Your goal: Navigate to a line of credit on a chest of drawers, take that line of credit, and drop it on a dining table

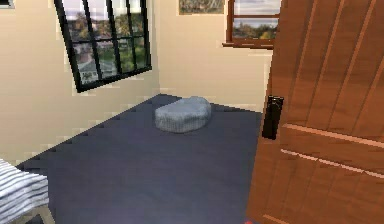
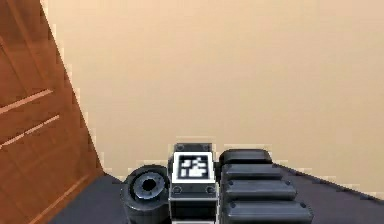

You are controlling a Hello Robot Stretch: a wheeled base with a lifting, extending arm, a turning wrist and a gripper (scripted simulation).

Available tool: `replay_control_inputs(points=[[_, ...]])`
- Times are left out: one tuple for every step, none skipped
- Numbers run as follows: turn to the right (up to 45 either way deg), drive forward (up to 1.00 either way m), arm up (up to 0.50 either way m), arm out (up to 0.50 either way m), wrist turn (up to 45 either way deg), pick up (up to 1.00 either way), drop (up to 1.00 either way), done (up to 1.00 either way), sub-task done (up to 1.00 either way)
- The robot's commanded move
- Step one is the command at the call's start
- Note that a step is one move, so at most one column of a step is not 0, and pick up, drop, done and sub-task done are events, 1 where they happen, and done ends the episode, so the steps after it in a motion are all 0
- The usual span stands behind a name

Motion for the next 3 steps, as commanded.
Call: replay_control_inputs(points=[[45.0, 0.0, 0.0, 0.0, 0.0, 0.0, 0.0, 0.0, 0.0], [45.0, 0.0, 0.0, 0.0, 0.0, 0.0, 0.0, 0.0, 0.0], [-45.0, 0.0, 0.0, 0.0, 0.0, 0.0, 0.0, 0.0, 0.0]])
